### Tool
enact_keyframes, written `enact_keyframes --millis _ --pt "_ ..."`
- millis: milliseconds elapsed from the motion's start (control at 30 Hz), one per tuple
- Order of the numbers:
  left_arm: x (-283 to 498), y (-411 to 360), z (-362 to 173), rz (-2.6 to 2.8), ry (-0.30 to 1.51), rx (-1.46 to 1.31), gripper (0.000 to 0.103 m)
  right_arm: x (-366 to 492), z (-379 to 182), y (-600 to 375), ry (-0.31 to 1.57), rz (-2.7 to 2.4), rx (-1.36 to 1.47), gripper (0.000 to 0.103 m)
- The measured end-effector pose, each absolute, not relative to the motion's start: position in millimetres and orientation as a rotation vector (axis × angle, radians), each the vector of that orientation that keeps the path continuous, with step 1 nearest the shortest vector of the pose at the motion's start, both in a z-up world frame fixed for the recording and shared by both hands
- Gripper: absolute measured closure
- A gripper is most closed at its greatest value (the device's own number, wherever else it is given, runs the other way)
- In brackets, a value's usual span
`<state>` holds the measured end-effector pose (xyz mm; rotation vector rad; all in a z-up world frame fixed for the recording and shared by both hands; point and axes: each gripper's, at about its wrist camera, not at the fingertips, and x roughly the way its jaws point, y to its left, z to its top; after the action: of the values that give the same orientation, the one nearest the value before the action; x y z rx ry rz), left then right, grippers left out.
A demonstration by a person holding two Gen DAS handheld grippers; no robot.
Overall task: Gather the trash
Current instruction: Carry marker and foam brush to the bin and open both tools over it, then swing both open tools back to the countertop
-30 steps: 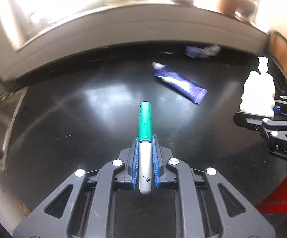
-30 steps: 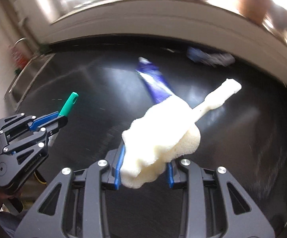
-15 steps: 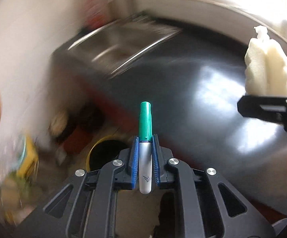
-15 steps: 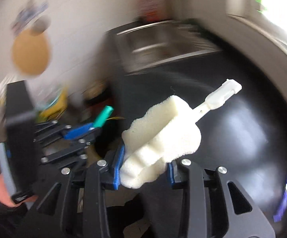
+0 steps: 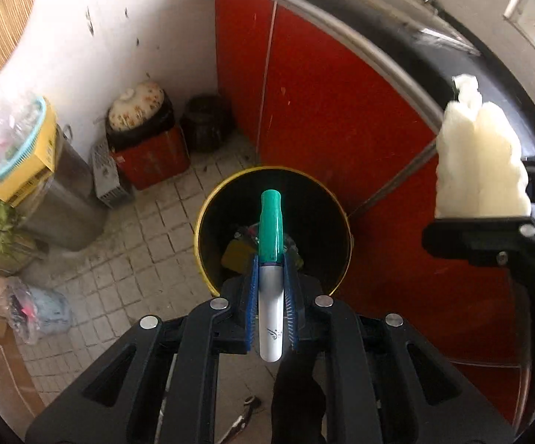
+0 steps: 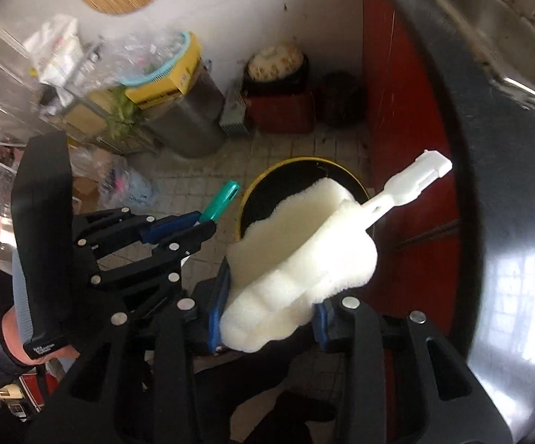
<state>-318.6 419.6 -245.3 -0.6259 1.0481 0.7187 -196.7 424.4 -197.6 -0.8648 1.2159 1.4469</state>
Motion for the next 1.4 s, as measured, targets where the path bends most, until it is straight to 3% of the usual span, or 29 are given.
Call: enact_keyframes --millis 333,367,433,467,500,800,1000,1200,1400 --pt "-310.7 446.6 -279.1 0.697 1.04 -0.722 0.09 -186.7 -220.0 465.4 1.274 1.467 -0.929 0.058" --pt "-311.8 447.8 -281.9 0.701 1.04 -0.734 0.085 -186.5 -220.3 465.6 1.279 1.471 -0.939 0.052" --pt "-315.0 450.9 -286.7 0.709 1.039 -0.758 0.058 -185.3 -223.4 468.1 1.278 1.471 -0.959 0.041" --pt "-318.5 453.4 -288.1 0.726 1.022 -0.771 0.036 -183.4 -225.0 469.0 1.284 1.467 -0.964 0.031" --pt "-320.6 454.0 -287.6 0.739 1.009 -0.777 0.032 -181.9 -226.7 468.9 1.29 1.466 -0.964 0.029" --pt "-320.9 444.6 -283.1 0.742 1.024 -0.763 0.031 -178.5 -221.6 461.3 1.289 1.461 -0.943 0.029" --pt "-298.3 420.8 -246.7 0.729 1.05 -0.62 0.023 -152.9 -162.5 418.4 1.242 1.426 -0.755 0.029" --pt "-236.9 368.0 -181.0 0.658 1.099 -0.457 0.02 -74.5 -79.6 273.6 1.111 1.176 -0.492 0.027" --pt "-143.7 271.9 -114.8 0.41 1.05 -0.319 0.017 -11.4 -44.7 89.8 1.043 0.802 -0.323 0.024"
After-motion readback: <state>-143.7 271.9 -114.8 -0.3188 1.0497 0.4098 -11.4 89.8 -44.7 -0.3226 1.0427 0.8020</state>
